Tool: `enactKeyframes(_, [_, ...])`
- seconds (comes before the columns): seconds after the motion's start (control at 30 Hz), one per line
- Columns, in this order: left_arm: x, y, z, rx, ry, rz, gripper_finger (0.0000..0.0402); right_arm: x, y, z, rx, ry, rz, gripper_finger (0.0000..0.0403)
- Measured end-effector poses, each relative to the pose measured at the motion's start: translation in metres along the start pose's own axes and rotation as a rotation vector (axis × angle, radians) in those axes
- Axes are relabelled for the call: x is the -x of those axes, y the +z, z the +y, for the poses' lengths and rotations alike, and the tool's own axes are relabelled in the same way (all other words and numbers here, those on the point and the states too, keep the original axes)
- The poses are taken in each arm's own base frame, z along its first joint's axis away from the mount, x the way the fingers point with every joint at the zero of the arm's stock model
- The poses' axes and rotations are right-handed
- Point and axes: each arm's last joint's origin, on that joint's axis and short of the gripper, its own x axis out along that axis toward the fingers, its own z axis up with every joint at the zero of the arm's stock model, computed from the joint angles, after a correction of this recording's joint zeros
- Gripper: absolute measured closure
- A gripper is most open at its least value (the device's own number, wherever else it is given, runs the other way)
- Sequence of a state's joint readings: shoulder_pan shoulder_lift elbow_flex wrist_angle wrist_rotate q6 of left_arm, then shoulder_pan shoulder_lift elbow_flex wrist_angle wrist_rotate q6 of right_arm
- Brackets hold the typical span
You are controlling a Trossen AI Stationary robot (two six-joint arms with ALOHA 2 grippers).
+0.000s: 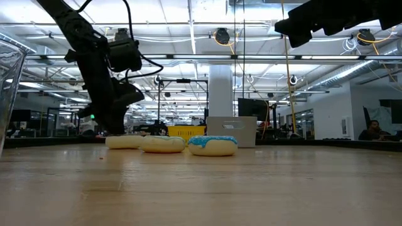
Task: Pick & Place Food Item
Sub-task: Put the black donut into the yellow basket
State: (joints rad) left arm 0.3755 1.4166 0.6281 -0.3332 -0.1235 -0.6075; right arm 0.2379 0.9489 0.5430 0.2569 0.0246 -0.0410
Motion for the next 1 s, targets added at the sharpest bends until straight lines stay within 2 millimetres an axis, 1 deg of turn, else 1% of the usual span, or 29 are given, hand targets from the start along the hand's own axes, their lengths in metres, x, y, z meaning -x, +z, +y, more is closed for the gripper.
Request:
enactKeyframes(0.1, [0.000,0.003,-0.002,0.005,-0.028,-0.031,0.0394,0.000,0.000,0.000,-0.002,0.000,0.000,0.0232])
enactKeyframes(0.23, [0.007,0.013,-0.010,0.017,-0.149,-0.118,0.0382,0.000,0.000,0.000,-0.002,0.000,0.000,0.0232])
enactKeyframes(0.3, [0.012,0.018,-0.015,0.018,-0.198,-0.182,0.0382,0.000,0.000,0.000,-0.002,0.000,0.000,0.0232])
enactKeyframes(0.4, [0.023,0.029,-0.020,0.031,-0.274,-0.313,0.0392,0.000,0.000,0.000,-0.002,0.000,0.000,0.0232])
enactKeyframes(0.5, [0.034,0.044,-0.022,0.068,-0.333,-0.467,0.0394,0.000,0.000,0.000,-0.001,0.000,0.000,0.0232])
enactKeyframes(0.57, [0.042,0.056,-0.022,0.083,-0.359,-0.532,0.0389,0.000,0.000,0.000,0.000,0.000,0.000,0.0232])
enactKeyframes(0.67, [0.056,0.076,-0.025,0.056,-0.326,-0.533,0.0388,0.000,0.000,0.000,0.000,0.000,0.000,0.0232])
enactKeyframes(0.77, [0.066,0.101,-0.031,0.019,-0.245,-0.496,0.0396,0.000,0.000,0.000,0.000,0.000,0.000,0.0232])
enactKeyframes(0.83, [0.071,0.118,-0.034,0.003,-0.189,-0.501,0.0393,0.000,0.000,0.000,0.000,0.000,0.000,0.0232])
enactKeyframes(0.9, [0.072,0.134,-0.036,-0.002,-0.146,-0.512,0.0387,0.000,0.000,0.000,-0.002,0.000,0.000,0.0232])
enactKeyframes(1.0, [0.061,0.153,-0.037,0.003,-0.109,-0.496,0.0390,0.000,0.000,0.000,-0.002,0.000,0.000,0.0232])
